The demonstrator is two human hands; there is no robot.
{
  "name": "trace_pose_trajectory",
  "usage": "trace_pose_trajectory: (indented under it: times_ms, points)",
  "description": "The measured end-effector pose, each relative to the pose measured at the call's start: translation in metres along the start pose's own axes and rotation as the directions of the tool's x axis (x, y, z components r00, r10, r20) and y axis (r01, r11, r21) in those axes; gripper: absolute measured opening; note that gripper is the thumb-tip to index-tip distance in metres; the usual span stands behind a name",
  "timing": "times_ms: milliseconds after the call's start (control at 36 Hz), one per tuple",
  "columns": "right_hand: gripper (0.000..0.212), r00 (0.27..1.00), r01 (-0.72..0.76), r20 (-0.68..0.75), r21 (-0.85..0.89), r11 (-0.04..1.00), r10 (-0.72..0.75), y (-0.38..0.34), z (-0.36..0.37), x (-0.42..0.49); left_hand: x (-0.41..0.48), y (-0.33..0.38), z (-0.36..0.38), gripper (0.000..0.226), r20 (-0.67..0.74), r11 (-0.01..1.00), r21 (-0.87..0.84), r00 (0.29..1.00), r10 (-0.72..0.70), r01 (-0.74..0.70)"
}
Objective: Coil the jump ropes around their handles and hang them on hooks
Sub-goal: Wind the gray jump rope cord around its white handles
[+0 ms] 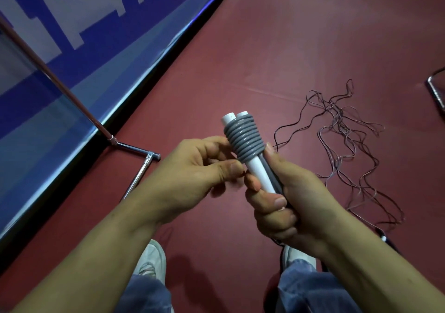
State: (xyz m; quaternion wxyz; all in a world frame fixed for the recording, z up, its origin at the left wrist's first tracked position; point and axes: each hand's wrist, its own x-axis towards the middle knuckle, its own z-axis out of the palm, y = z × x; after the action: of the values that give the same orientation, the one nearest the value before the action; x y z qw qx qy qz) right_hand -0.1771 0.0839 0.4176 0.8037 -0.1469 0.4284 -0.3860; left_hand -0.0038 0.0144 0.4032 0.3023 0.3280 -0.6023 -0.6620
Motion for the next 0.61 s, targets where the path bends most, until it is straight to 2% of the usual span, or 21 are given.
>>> trace_pose_trajectory:
  times_ms: [83,194,306,361,417,444,500,556,611]
  points:
    - [0.058,0.997,-0.045,0.069,0.056,0.997,0.041,0.000,-0.003,0.000,0.001,-0.005,0.002,0.020,0.034,0.990,-0.092,0.994,-0.104,0.107]
    - [0.057,0.967,-0.088,0.251,0.141,0.986,0.051,0.005,-0.008,0.003,0.003,-0.003,0.008,0.048,0.072,0.962,-0.250,0.993,-0.092,0.107]
    - [0.054,0.859,-0.206,0.506,0.197,0.959,0.081,0.011,-0.012,0.007,0.003,0.000,0.010,0.069,0.170,0.954,-0.295,0.985,-0.011,0.062]
    - [0.052,0.801,-0.269,0.591,0.215,0.939,0.094,0.013,-0.012,0.007,0.002,0.003,0.009,0.063,0.216,0.962,-0.266,0.976,0.006,0.053]
    - [0.049,0.766,-0.310,0.633,0.218,0.925,0.107,0.014,-0.013,0.007,0.001,0.004,0.012,0.047,0.189,0.975,-0.218,0.982,0.004,0.038]
    - [0.049,0.771,-0.311,0.626,0.216,0.926,0.113,0.013,-0.013,0.008,0.002,0.004,0.013,0.042,0.145,0.976,-0.214,0.989,-0.008,0.039]
    - [0.048,0.834,-0.244,0.543,0.200,0.949,0.100,0.011,-0.012,0.007,0.003,0.001,0.014,0.031,0.051,0.977,-0.214,0.999,-0.007,0.018]
    - [0.044,0.940,-0.105,0.337,0.135,0.985,0.055,0.008,-0.008,0.007,0.005,-0.001,0.013,0.028,-0.034,0.986,-0.168,0.999,-0.014,0.008]
    - [0.041,0.997,0.043,0.066,-0.064,0.997,-0.039,0.009,-0.004,0.011,0.006,-0.004,0.012,0.032,-0.112,0.988,-0.150,0.993,-0.043,0.026]
